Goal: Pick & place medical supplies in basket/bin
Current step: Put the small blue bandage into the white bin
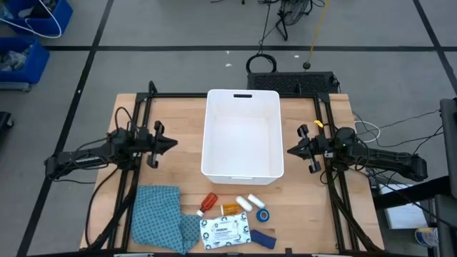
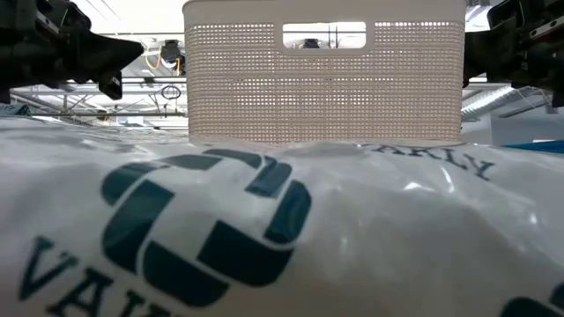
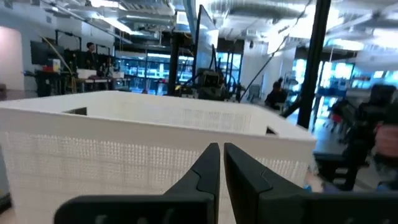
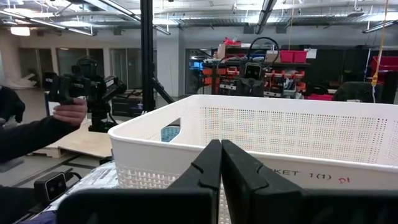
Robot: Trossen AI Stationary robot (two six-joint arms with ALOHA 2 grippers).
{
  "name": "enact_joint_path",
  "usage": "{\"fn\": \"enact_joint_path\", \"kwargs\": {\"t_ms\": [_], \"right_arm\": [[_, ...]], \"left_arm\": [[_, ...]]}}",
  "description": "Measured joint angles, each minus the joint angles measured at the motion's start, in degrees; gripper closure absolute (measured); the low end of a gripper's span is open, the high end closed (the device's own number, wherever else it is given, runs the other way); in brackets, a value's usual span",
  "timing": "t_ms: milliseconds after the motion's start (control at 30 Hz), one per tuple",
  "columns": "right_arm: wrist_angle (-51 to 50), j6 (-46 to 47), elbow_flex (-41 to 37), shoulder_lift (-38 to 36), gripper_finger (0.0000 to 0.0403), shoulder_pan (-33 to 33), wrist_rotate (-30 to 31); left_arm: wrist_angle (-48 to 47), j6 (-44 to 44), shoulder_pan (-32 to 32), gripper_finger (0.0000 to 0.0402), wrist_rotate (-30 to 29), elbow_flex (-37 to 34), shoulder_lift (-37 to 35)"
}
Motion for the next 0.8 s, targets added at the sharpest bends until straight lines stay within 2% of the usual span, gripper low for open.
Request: {"fn": "enact_joint_path", "kwargs": {"t_ms": [167, 300, 400, 600, 800], "right_arm": [[4.3, -2.4, 0.0, 0.0, 0.0399, 0.0, 0.2], [11.8, -0.4, 0.0, 0.0, 0.0399, 0.4, -0.4], [15.7, 1.9, 0.5, 0.0, 0.0399, 1.8, -1.6], [5.0, 1.0, 7.8, -0.1, 0.0399, 8.2, -1.2], [-14.6, -2.9, 17.6, 0.4, 0.0399, 17.7, 5.3]], "left_arm": [[1.9, -6.3, 0.0, 0.0373, -2.6, 0.0, 0.0], [0.9, -4.6, 0.0, 0.0373, 0.2, 0.0, 0.1], [1.3, -4.2, 0.0, 0.0373, 0.0, 0.0, 0.1], [1.5, -5.9, 0.0, 0.0373, 0.1, 0.0, 0.1], [1.6, -6.0, 0.0, 0.0373, 0.0, 0.0, 0.1]]}}
